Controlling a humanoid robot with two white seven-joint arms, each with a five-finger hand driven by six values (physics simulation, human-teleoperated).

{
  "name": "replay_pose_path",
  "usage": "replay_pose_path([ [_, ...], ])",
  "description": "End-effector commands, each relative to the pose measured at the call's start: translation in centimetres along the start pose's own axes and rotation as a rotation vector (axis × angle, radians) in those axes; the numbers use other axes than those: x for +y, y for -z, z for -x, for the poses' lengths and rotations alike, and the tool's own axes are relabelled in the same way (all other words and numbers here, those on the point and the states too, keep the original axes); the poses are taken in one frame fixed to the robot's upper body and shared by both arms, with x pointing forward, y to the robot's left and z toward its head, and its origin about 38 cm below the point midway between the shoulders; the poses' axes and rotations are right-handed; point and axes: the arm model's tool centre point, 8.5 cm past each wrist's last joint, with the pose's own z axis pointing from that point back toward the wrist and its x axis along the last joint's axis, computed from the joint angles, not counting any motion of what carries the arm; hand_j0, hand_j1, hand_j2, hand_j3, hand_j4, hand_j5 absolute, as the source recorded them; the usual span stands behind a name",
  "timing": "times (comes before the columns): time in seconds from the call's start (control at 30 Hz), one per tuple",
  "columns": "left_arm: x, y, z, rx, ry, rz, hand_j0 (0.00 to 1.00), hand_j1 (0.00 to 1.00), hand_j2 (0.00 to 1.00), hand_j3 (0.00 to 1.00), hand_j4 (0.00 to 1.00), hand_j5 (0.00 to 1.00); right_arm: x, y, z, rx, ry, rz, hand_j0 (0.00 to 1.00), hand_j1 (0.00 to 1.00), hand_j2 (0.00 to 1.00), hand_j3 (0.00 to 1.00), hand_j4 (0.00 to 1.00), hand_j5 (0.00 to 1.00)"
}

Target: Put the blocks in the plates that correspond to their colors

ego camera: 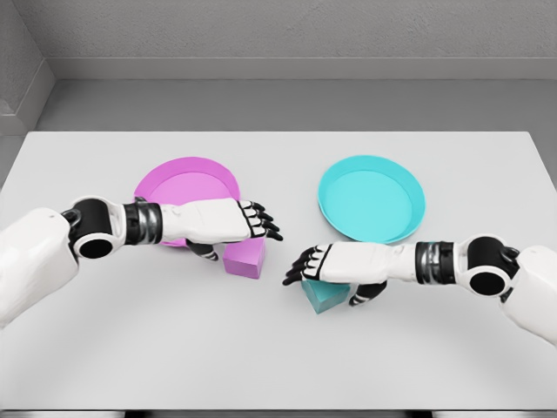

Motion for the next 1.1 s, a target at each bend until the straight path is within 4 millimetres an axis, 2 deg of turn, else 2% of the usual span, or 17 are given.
replay_pose_path([
  [0.0, -0.1, 0.2, 0.0, -0.001, -0.007, -0.002, 1.0, 1.0, 1.0, 1.0, 1.0, 1.0, 0.4, 0.5, 0.3, 0.003, 0.019, 0.0, 1.0, 1.0, 1.0, 1.0, 1.0, 1.0],
  [0.3, -0.5, 0.3, -0.2, -0.004, -0.015, 0.003, 1.0, 1.0, 1.0, 1.0, 1.0, 1.0, 0.8, 1.0, 0.8, 0.013, 0.033, -0.005, 1.0, 1.0, 1.0, 1.0, 1.0, 1.0],
  [0.67, -1.6, 0.1, 0.5, 0.015, -0.039, 0.025, 1.0, 1.0, 1.0, 1.0, 1.0, 1.0, 1.3, 1.3, 1.4, 0.025, 0.046, -0.011, 1.0, 1.0, 1.0, 1.0, 1.0, 1.0],
  [0.9, -1.9, 0.0, 0.7, 0.023, -0.048, 0.03, 1.0, 1.0, 1.0, 1.0, 1.0, 1.0, 1.3, 2.7, 0.8, 0.001, 0.044, -0.011, 0.99, 0.99, 0.99, 0.99, 0.99, 0.99],
  [1.07, -1.8, 0.3, 0.6, 0.018, -0.047, 0.027, 1.0, 1.0, 1.0, 1.0, 1.0, 1.0, 1.5, 2.7, 0.9, 0.013, 0.022, -0.028, 0.87, 0.87, 0.87, 0.87, 0.87, 0.87],
])
